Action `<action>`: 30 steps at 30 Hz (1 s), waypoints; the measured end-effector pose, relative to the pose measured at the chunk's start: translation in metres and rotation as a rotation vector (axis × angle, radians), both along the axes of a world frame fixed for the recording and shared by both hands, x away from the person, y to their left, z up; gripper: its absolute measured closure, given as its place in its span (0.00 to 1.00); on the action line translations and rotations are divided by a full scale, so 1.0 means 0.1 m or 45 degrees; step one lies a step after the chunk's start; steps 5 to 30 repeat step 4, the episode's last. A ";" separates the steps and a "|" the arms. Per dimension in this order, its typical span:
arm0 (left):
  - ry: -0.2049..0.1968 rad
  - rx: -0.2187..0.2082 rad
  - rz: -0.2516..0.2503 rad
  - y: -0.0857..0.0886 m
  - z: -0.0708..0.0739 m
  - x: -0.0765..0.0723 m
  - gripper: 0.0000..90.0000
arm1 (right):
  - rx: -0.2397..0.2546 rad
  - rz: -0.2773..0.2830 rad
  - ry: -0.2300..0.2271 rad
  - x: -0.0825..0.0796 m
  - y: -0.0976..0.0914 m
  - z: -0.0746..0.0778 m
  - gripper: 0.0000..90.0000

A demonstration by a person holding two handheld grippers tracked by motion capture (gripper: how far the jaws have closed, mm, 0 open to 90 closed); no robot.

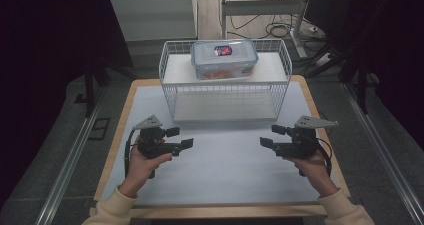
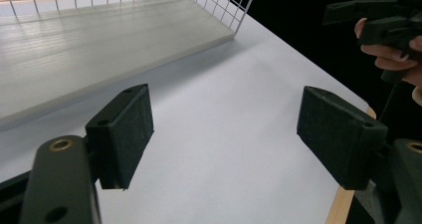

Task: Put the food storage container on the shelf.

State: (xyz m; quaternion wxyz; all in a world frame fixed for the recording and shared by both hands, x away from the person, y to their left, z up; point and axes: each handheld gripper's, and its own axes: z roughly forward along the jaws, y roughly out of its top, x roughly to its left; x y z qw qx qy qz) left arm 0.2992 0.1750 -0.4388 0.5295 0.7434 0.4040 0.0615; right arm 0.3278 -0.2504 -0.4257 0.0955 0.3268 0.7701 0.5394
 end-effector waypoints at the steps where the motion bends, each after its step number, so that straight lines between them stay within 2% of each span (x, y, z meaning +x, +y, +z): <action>1: 0.002 -0.002 0.000 0.00 -0.01 0.00 0.24 | 0.004 0.003 -0.005 -0.01 0.00 0.01 0.28; 4: 0.019 -0.019 0.006 0.01 -0.05 0.01 0.23 | 0.018 0.000 -0.019 -0.03 0.00 0.01 0.26; 30: 0.019 -0.019 0.006 0.01 -0.05 0.01 0.23 | 0.018 0.000 -0.019 -0.03 0.00 0.01 0.26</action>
